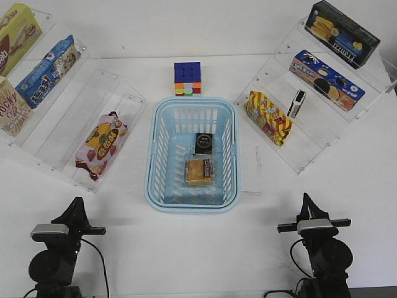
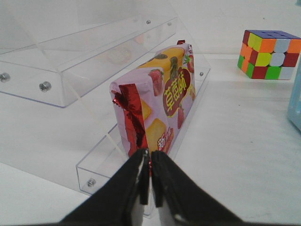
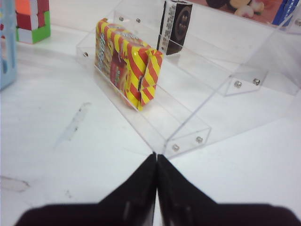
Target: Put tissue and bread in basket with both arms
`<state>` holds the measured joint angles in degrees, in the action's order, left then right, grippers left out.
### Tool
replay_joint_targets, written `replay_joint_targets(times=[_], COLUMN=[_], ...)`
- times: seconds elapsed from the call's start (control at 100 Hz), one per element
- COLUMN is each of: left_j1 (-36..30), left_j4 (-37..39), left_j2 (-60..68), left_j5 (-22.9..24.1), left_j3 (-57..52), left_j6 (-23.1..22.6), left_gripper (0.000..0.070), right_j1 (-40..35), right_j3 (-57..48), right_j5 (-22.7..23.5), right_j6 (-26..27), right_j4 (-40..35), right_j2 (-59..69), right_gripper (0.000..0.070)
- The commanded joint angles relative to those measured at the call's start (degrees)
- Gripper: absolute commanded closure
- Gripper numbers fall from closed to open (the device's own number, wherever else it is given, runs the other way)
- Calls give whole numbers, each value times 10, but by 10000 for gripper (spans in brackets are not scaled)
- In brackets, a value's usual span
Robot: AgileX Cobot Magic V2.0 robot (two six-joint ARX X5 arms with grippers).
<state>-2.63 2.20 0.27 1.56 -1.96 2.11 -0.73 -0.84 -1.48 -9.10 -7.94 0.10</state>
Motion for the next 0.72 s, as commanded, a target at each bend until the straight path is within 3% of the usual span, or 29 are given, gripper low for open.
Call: replay_joint_targets(times=[0.0,0.71], left_j1=[1,1], left_j4=[7,7], left_j2=[-1,-1], left_j5=[0,0], left_j3=[12,12], left_j6=[1,1], left_gripper=[699,699], right_j1=[0,0], right_j3=[2,1], right_j5=[0,0], right_j6=[18,17], right_j4=[7,21], right_j2=[0,0], right_gripper=[700,700])
